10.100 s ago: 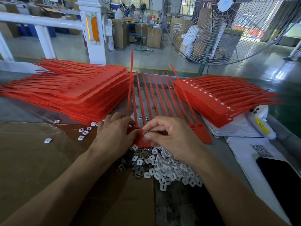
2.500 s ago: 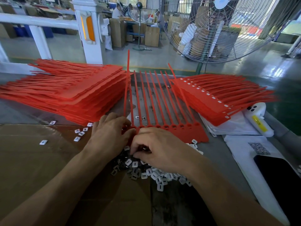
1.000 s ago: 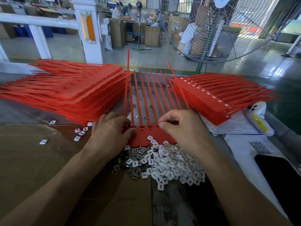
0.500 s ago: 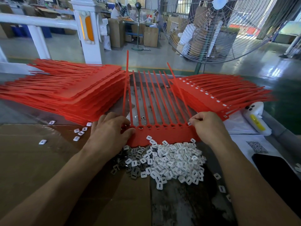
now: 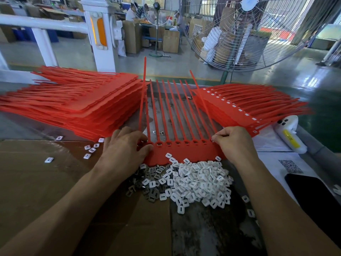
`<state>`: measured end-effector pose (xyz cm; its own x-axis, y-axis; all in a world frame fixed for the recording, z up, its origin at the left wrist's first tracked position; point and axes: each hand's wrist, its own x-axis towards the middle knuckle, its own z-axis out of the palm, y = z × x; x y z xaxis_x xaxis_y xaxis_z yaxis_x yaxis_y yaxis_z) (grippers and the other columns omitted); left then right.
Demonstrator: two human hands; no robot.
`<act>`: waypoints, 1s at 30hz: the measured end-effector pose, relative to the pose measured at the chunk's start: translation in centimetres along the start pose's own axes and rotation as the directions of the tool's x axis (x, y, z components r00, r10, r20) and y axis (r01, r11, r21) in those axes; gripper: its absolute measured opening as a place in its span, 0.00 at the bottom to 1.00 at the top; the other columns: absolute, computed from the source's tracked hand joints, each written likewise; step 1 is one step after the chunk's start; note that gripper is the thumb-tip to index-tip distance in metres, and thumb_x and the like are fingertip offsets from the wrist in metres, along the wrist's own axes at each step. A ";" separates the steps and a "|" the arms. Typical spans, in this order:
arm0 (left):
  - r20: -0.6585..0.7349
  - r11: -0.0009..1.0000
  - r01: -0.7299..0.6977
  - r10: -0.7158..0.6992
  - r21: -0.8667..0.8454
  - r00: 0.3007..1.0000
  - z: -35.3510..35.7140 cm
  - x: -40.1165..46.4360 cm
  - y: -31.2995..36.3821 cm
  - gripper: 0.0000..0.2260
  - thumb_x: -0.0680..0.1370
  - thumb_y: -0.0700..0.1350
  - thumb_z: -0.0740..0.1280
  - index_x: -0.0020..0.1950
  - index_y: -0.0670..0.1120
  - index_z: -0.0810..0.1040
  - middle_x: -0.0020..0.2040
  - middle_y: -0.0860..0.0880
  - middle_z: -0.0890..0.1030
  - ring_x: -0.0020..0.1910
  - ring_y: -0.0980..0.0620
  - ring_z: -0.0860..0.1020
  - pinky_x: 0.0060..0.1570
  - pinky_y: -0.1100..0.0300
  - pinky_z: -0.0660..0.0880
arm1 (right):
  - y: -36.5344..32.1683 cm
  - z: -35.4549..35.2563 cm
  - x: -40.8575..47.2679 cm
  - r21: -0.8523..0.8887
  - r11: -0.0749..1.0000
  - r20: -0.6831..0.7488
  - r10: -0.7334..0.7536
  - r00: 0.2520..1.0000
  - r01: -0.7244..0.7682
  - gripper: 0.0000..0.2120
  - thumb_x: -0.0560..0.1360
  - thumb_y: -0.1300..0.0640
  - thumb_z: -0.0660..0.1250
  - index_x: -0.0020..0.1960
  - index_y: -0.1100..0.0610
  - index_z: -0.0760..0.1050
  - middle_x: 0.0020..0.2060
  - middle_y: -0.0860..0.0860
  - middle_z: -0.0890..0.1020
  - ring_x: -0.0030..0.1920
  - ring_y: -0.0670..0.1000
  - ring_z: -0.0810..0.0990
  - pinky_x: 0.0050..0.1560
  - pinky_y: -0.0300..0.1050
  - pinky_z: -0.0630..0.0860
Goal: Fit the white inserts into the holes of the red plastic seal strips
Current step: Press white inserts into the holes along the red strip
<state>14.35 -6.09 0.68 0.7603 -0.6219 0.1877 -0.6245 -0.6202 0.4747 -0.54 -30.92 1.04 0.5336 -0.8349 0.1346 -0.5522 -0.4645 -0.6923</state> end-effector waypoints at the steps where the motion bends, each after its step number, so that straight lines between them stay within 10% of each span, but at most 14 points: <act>1: -0.002 1.000 0.000 0.000 0.000 1.000 0.0 0.0 0.0 0.16 0.79 0.61 0.66 0.65 0.57 0.78 0.66 0.54 0.73 0.69 0.51 0.66 0.71 0.47 0.60 | 0.0 0.0 0.0 0.011 1.000 -0.006 0.003 1.000 -0.003 0.06 0.74 0.52 0.76 0.39 0.47 0.82 0.38 0.42 0.83 0.46 0.49 0.82 0.51 0.51 0.78; 22: 0.003 1.000 -0.005 0.005 0.001 1.000 -0.1 -0.1 0.0 0.17 0.79 0.61 0.66 0.65 0.58 0.78 0.68 0.54 0.72 0.70 0.51 0.65 0.72 0.46 0.60 | -1.6 -0.4 -1.5 -0.033 0.976 -0.044 -0.216 0.975 0.215 0.03 0.78 0.53 0.71 0.45 0.49 0.83 0.40 0.40 0.83 0.43 0.41 0.81 0.43 0.42 0.74; 30: -0.009 1.000 -0.007 0.007 0.013 1.000 -0.1 -0.2 0.0 0.16 0.79 0.60 0.66 0.65 0.57 0.78 0.66 0.54 0.73 0.69 0.51 0.66 0.70 0.47 0.61 | -6.0 0.7 -6.4 0.140 0.836 0.455 -0.530 0.716 0.530 0.02 0.77 0.53 0.74 0.48 0.46 0.83 0.41 0.37 0.81 0.42 0.33 0.79 0.40 0.30 0.73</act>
<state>14.21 -5.90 0.69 0.7575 -0.6218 0.1988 -0.6319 -0.6220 0.4624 -0.18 -22.56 3.85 0.9660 -0.2170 0.1405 -0.0892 -0.7899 -0.6068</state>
